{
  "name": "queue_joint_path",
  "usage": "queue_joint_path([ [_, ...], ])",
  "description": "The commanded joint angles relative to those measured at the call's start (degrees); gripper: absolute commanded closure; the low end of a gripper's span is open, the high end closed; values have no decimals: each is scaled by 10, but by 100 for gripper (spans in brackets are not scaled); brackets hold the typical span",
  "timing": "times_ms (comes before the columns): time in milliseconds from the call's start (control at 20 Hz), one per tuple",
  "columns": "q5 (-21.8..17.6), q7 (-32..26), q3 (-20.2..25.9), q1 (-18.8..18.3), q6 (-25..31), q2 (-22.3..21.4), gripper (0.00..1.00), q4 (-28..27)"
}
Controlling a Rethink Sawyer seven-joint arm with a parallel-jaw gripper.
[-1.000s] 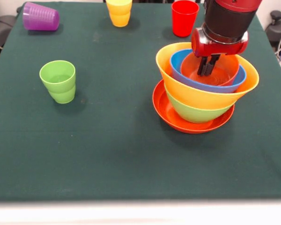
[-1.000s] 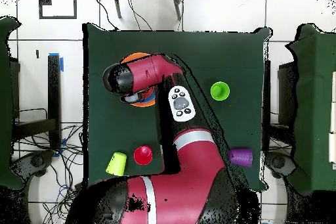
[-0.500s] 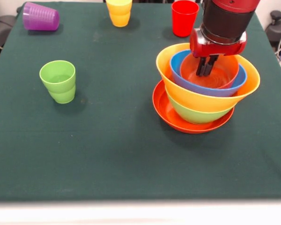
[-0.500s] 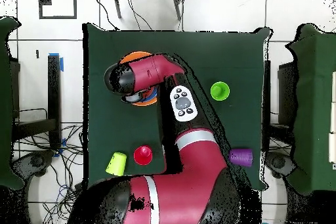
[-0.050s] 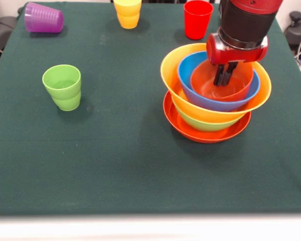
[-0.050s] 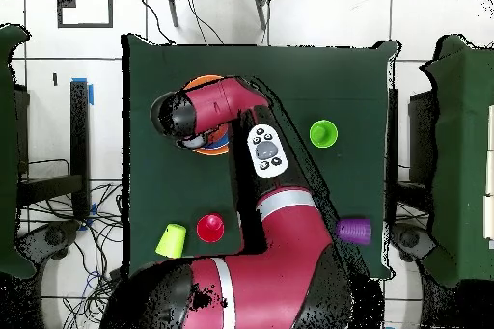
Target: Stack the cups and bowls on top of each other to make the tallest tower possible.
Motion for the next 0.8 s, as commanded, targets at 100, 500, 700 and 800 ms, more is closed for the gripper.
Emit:
queue_joint_path([
  [100,-103,-192,69,-8,-123,15,100,-18],
  [500,-107,-186,85,-10,-86,17,100,-30],
  [700,-111,-187,83,-6,-63,17,100,-37],
  [800,-105,-178,71,0,-28,20,100,-36],
])
